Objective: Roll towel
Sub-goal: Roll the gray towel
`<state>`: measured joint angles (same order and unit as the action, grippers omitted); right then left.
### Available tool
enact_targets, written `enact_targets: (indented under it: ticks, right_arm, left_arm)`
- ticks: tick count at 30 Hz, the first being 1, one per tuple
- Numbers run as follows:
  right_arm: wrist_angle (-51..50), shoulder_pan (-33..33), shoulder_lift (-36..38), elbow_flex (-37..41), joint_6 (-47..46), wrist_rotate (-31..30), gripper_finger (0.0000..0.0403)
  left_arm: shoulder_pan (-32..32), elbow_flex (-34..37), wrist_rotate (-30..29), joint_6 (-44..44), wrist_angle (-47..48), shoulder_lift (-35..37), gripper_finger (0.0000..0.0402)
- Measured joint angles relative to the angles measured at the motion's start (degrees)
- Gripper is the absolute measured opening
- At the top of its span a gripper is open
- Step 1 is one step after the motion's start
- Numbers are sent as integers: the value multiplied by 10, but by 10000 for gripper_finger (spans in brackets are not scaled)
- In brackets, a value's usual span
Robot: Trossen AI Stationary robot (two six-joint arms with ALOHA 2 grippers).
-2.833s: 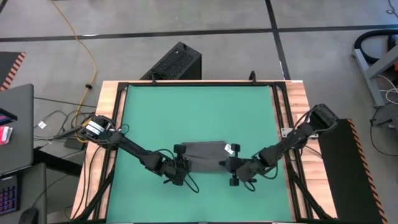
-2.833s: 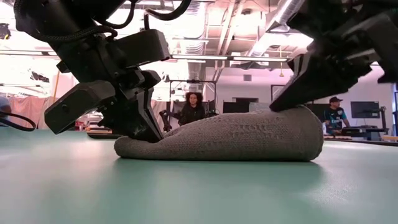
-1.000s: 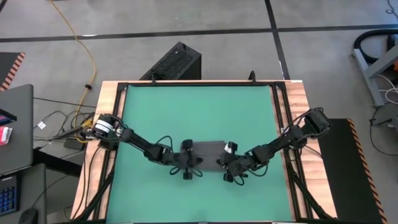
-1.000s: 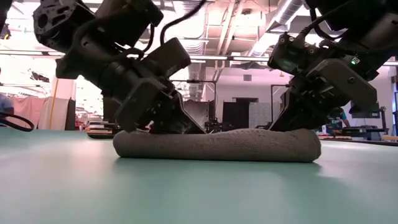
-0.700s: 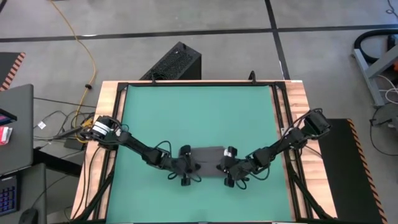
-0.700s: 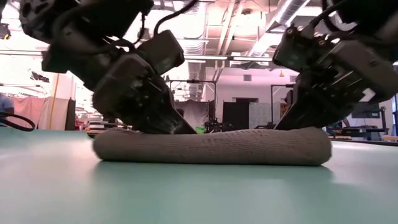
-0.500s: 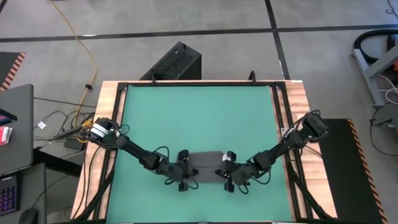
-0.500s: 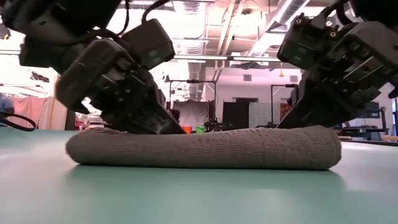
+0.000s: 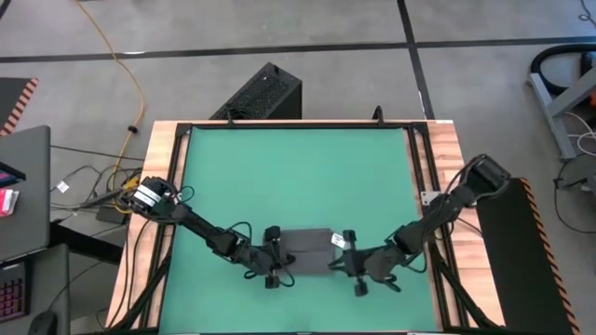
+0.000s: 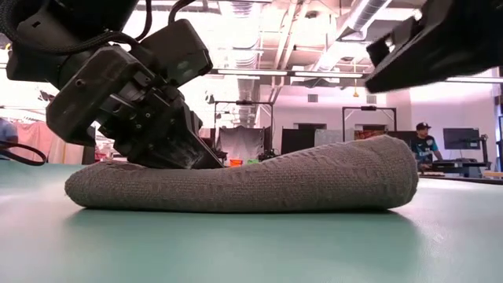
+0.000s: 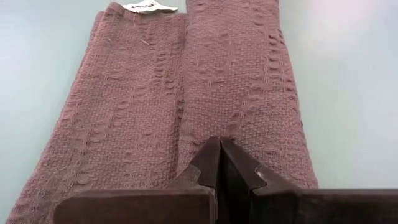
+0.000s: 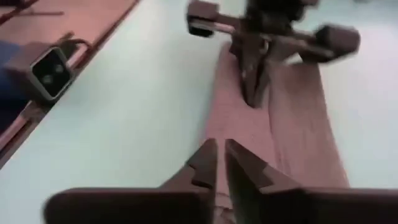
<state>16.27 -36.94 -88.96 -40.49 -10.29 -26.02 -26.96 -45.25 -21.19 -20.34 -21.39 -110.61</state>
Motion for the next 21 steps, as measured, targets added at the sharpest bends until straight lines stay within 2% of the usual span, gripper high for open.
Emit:
enact_targets:
  ticks: [2,5,9,12,15,18,21]
  right_arm:
    - [-2,-8,12,0,32,12,76]
    - [3,-24,14,-1,95,14,139]
    - [17,-29,-18,-1,160,12,234]
    - [28,-22,-54,-11,172,6,283]
    - [23,-16,-96,-36,200,6,304]
    - [14,-16,-127,-64,235,3,309]
    - [-31,-16,-142,-82,241,-26,309]
  left_arm:
    - [0,0,0,1,0,0,0]
    - [0,0,0,2,0,0,0]
    - [0,0,0,1,0,0,0]
    - [1,0,1,-1,0,0,0]
    - [1,0,1,-3,0,0,0]
    - [1,0,1,-4,0,0,0]
    - [1,0,4,-4,0,0,0]
